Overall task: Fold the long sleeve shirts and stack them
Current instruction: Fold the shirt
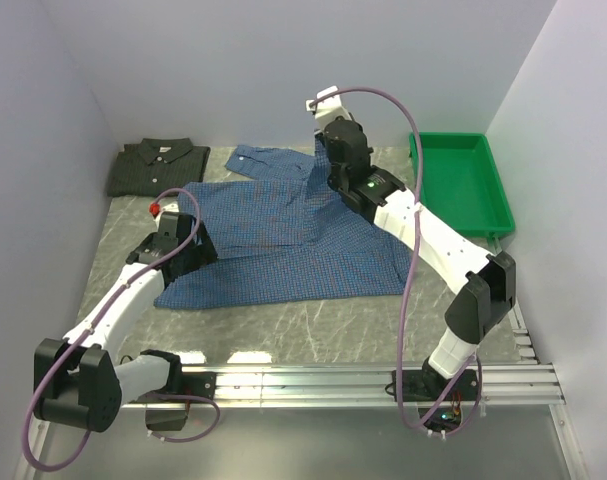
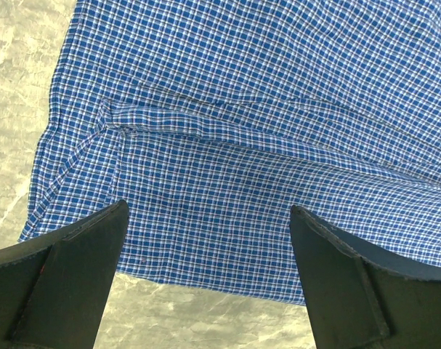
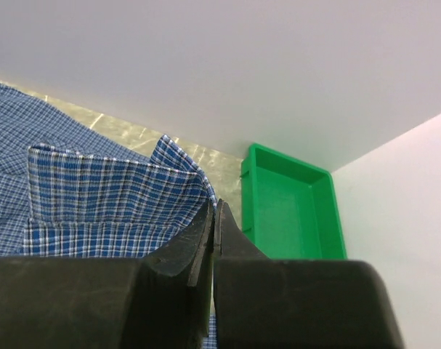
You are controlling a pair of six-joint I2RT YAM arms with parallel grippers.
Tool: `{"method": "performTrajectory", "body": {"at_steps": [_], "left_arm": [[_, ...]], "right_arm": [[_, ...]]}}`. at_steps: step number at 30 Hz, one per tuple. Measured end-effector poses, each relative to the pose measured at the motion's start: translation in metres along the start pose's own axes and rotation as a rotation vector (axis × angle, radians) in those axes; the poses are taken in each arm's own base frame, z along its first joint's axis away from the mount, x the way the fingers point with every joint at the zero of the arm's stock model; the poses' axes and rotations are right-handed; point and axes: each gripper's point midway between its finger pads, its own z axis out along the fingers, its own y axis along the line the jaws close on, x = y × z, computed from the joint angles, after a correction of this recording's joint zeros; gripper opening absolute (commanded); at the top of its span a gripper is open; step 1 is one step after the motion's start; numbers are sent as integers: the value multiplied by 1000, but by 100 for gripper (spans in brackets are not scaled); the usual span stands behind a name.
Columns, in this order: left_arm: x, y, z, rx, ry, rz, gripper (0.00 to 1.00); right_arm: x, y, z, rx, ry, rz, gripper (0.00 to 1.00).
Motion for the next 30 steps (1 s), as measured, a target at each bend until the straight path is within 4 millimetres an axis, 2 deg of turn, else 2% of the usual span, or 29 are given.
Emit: {"method": "performTrajectory", "body": {"at_steps": [4,10,12,16,18,20,22,25,30], "left_arm": [[2,2,1,-12,8,3,99],[4,9,2,-48,13,-2,99],[4,11,2,-60,11,-11,99],[4,13,2,-77,7,-18,99],[3,15,2,-83,3,-21,99],[3,15,2,-84,3,-22,99],[3,15,2,-84,4,-22,99],[3,15,2,-83,4,-21,99],[4,11,1,-63,11,-19,99]], "right_arm": [[9,6,-2,-21,35,14,0],[34,35,-23,-118,141,42,0],[42,50,-38,-177,182,66,0],[46,88,-81,-332,231,118,0],[50,101,-100,-393,248,131,0],[57,106,-112,-415,263,123,0],[64,101,-114,-394,275,100,0],[64,82,-104,-300,259,62,0],[43,42,-76,-142,175,59,0]]}}
